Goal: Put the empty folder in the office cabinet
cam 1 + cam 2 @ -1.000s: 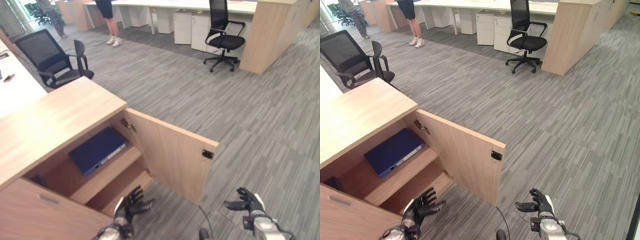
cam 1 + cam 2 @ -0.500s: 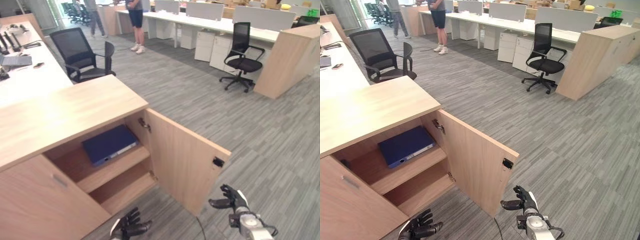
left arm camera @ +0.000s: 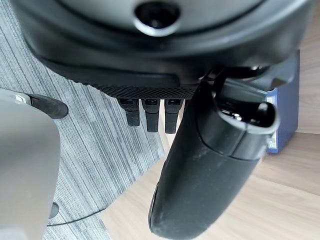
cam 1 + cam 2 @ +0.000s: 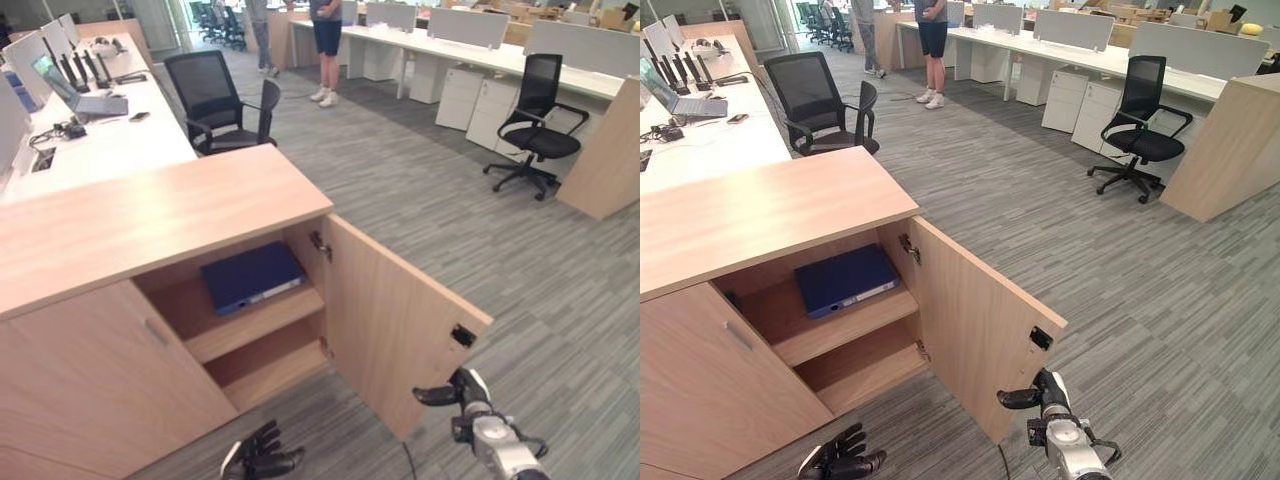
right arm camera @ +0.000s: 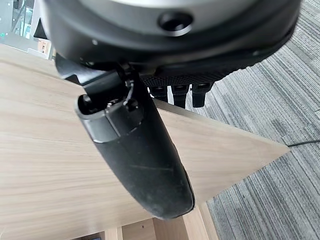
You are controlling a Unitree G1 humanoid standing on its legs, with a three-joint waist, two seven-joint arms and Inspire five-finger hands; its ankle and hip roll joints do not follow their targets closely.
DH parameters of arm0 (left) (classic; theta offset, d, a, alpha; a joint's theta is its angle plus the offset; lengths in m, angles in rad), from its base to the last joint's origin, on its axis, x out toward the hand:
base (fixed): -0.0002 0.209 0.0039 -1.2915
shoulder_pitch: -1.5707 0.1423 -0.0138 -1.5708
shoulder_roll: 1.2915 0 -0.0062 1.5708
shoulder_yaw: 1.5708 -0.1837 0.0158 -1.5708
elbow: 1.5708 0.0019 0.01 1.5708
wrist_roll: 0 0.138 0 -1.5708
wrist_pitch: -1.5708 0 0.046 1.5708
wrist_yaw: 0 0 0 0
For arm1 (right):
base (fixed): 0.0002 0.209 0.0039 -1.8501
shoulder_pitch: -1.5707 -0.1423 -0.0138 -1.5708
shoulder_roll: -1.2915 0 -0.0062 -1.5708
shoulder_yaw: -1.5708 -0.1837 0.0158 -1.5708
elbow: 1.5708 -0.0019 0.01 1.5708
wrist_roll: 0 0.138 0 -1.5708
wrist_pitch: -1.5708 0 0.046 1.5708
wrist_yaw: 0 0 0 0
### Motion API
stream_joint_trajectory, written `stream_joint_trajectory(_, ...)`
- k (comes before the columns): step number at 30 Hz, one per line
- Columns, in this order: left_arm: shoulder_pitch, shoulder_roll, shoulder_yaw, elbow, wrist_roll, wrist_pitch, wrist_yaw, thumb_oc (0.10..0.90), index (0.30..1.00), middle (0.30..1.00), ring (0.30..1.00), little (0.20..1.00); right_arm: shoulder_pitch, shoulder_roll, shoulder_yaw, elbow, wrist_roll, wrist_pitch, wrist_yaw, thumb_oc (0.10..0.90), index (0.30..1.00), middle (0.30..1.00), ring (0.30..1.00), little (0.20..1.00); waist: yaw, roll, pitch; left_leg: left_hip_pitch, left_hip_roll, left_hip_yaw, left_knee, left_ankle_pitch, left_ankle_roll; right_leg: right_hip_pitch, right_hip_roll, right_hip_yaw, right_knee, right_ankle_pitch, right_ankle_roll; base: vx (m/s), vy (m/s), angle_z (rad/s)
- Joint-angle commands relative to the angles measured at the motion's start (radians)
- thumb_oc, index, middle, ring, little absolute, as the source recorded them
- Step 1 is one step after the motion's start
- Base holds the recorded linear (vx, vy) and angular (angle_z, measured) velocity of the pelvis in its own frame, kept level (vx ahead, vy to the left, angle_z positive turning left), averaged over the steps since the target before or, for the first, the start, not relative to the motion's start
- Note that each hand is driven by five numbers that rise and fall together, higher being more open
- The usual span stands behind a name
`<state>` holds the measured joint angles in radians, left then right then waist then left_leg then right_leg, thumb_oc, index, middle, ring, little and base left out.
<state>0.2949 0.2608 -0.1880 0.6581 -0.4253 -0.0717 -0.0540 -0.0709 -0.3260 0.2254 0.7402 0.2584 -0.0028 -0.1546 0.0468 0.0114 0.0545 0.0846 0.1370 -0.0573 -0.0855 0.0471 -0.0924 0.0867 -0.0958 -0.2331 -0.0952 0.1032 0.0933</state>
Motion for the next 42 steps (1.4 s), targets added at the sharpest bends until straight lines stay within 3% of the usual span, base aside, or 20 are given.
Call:
stream_joint_trajectory(1,-0.084,0.069,-0.03,-0.025,0.014,-0.066,-0.015,0.8,0.9,0.9,0.9,0.9,-0.193,0.003,0.026,-0.105,0.006,-0.107,0.019,0.8,0.9,0.9,0.9,0.9,0.034,-0.019,0.014,0.018,-0.005,0.02,-0.002,-0.034,-0.026,0.051,-0.078,-0.007,0.008,-0.109,0.093,0.05,-0.036,0.29)
stream_joint_trajectory(4,-0.088,0.072,-0.03,-0.026,0.013,-0.067,-0.012,0.8,0.9,0.9,0.9,0.9,-0.196,0.002,0.033,-0.116,0.01,-0.109,0.02,0.8,0.9,0.9,0.9,0.9,0.037,-0.016,0.016,0.014,-0.005,0.006,0.0,-0.033,-0.028,0.057,-0.077,-0.012,0.008,-0.113,0.09,0.03,-0.04,0.2)
stream_joint_trajectory(9,-0.135,0.064,-0.004,0.0,0.012,-0.069,0.013,0.8,0.9,0.9,0.9,0.9,-0.094,0.011,0.12,-0.291,-0.026,-0.109,0.099,0.8,0.9,0.9,0.9,0.9,0.046,-0.014,0.039,-0.031,0.003,-0.066,0.012,-0.015,-0.048,0.061,-0.066,-0.059,0.012,-0.131,0.074,0.01,-0.079,0.32)
stream_joint_trajectory(12,-0.149,0.06,0.019,0.013,0.005,-0.077,0.027,0.8,0.9,0.9,0.9,0.9,-0.075,0.019,0.166,-0.313,-0.045,-0.117,0.126,0.8,0.9,0.9,0.9,0.9,0.077,-0.016,0.063,-0.075,0.004,-0.123,0.028,0.001,-0.06,0.052,-0.059,-0.091,0.014,-0.14,0.07,-0.07,-0.077,0.52)
stream_joint_trajectory(13,-0.164,0.058,0.027,0.018,-0.006,-0.081,0.038,0.8,0.9,0.9,0.9,0.9,-0.07,0.023,0.174,-0.307,-0.037,-0.126,0.122,0.8,0.9,0.9,0.9,0.9,0.101,-0.02,0.082,-0.137,0.001,-0.134,0.07,0.012,-0.072,0.052,-0.07,-0.127,0.018,-0.148,0.068,-0.14,0.022,0.59)
stream_joint_trajectory(14,-0.177,0.052,0.027,0.018,-0.009,-0.081,0.045,0.8,0.9,0.9,0.9,0.9,-0.068,0.021,0.171,-0.313,-0.031,-0.129,0.117,0.8,0.9,0.9,0.9,0.9,0.097,-0.024,0.091,-0.191,0.0,-0.106,0.111,0.018,-0.08,0.05,-0.084,-0.169,0.021,-0.15,0.069,-0.21,0.181,0.87)
stream_joint_trajectory(15,-0.196,0.041,0.027,0.016,-0.01,-0.081,0.052,0.8,0.9,0.9,0.9,0.9,-0.071,0.02,0.172,-0.308,-0.02,-0.125,0.108,0.8,0.9,0.9,0.9,0.9,0.065,-0.025,0.096,-0.198,0.073,0.097,0.142,0.024,-0.067,0.05,-0.11,-0.238,0.033,-0.143,0.074,-0.19,0.237,1.83)
stream_joint_trajectory(17,-0.187,0.044,0.03,-0.001,-0.009,-0.077,0.048,0.8,0.9,0.9,0.9,0.9,-0.063,0.028,0.174,-0.322,-0.019,-0.108,0.111,0.8,0.9,0.9,0.9,0.9,0.035,-0.013,0.077,-0.157,0.152,0.333,0.141,0.049,-0.065,0.064,-0.124,-0.3,0.058,-0.141,0.082,-0.01,0.297,2.56)
stream_joint_trajectory(21,-0.173,0.057,0.029,0.004,0.019,-0.075,0.039,0.8,0.9,0.9,0.9,0.9,-0.038,0.052,0.165,-0.358,-0.018,-0.093,0.127,0.8,0.9,0.9,0.9,0.9,0.053,-0.023,0.051,-0.144,0.103,0.309,0.107,0.036,-0.048,0.102,-0.181,-0.34,0.109,-0.133,0.103,0.13,0.212,0.96)
stream_joint_trajectory(23,-0.176,0.076,0.027,-0.021,0.029,-0.067,0.029,0.8,0.9,0.9,0.9,0.9,-0.049,0.075,0.156,-0.352,-0.006,-0.092,0.126,0.8,0.9,0.9,0.9,0.9,0.078,-0.04,0.049,-0.157,0.062,0.298,0.119,0.005,-0.017,0.092,-0.235,-0.364,0.186,-0.129,0.126,0.1,0.288,0.91)
stream_joint_trajectory(26,-0.169,0.099,0.04,-0.034,0.037,-0.065,0.031,0.8,0.9,0.9,0.9,0.9,-0.077,0.098,0.152,-0.347,0.007,-0.082,0.127,0.8,0.9,0.9,0.9,0.9,0.081,-0.042,0.074,-0.137,0.01,0.29,0.128,-0.039,0.034,-0.016,-0.343,-0.298,0.435,0.016,0.168,0.07,0.25,0.73)
stream_joint_trajectory(27,-0.177,0.109,0.039,-0.024,0.041,-0.063,0.038,0.8,0.9,0.9,0.9,0.9,-0.071,0.106,0.138,-0.359,0.024,-0.086,0.121,0.8,0.9,0.9,0.9,0.9,0.068,-0.022,0.088,-0.124,0.011,0.259,0.112,-0.039,0.046,-0.075,-0.315,-0.222,0.524,0.009,0.168,0.12,0.207,0.32)
stream_joint_trajectory(28,-0.18,0.109,0.035,-0.031,0.036,-0.07,0.041,0.8,0.9,0.9,0.9,0.9,-0.056,0.097,0.121,-0.372,0.044,-0.089,0.114,0.8,0.9,0.9,0.9,0.9,0.035,-0.014,0.091,-0.1,-0.008,0.201,0.081,-0.038,0.044,-0.113,-0.225,-0.1,0.466,-0.089,0.149,0.2,0.145,0.38)
stream_joint_trajectory(29,-0.185,0.109,0.034,-0.029,0.032,-0.073,0.042,0.8,0.9,0.9,0.9,0.9,-0.05,0.09,0.111,-0.376,0.06,-0.094,0.109,0.8,0.9,0.9,0.9,0.9,0.021,-0.011,0.096,-0.091,-0.02,0.17,0.072,-0.037,0.041,-0.114,-0.184,-0.059,0.406,-0.135,0.136,0.33,-0.04,1.4)
stream_joint_trajectory(30,-0.204,0.112,0.028,-0.006,0.024,-0.079,0.059,0.8,0.9,0.9,0.9,0.9,-0.057,0.071,0.086,-0.375,0.089,-0.115,0.087,0.8,0.9,0.9,0.9,0.9,0.001,-0.011,0.1,-0.074,-0.029,0.133,0.059,-0.049,0.026,-0.119,-0.162,-0.036,0.242,-0.12,0.12,0.25,-0.115,1.75)
stream_joint_trajectory(31,-0.206,0.11,0.024,-0.012,0.018,-0.083,0.051,0.8,0.9,0.9,0.9,0.9,-0.062,0.073,0.066,-0.379,0.09,-0.108,0.078,0.8,0.9,0.9,0.9,0.9,-0.007,-0.012,0.102,-0.065,-0.033,0.11,0.056,-0.05,0.021,-0.12,-0.162,-0.016,0.213,-0.107,0.122,0.22,-0.151,1.83)
stream_joint_trajectory(33,-0.201,0.102,0.029,-0.003,0.025,-0.089,0.041,0.8,0.9,0.9,0.9,0.9,-0.051,0.063,-0.016,-0.365,0.115,-0.125,0.045,0.8,0.9,0.9,0.9,0.9,-0.019,-0.03,0.078,-0.052,-0.047,0.085,0.054,-0.064,0.021,-0.077,-0.156,0.009,0.134,-0.081,0.127,0.16,-0.135,0.87)
stream_joint_trajectory(38,-0.124,0.101,0.027,-0.055,0.0,-0.076,-0.009,0.8,0.9,0.9,0.9,0.9,-0.123,-0.04,-0.247,-0.172,0.175,-0.156,-0.069,0.8,0.9,0.9,0.9,0.9,-0.001,-0.025,0.024,0.014,-0.02,0.084,0.018,-0.065,-0.003,0.038,-0.132,-0.029,0.023,-0.069,0.121,0.19,-0.161,0.19)
stream_joint_trajectory(42,-0.108,0.097,0.029,-0.073,-0.014,-0.064,-0.018,0.8,0.9,0.9,0.9,0.9,-0.128,-0.076,-0.286,-0.112,0.208,-0.155,-0.076,0.8,0.9,0.9,0.9,0.9,-0.008,-0.018,0.018,0.029,-0.002,0.087,0.013,-0.065,-0.014,0.053,-0.116,-0.028,0.015,-0.084,0.113,0.03,-0.126,0.06)
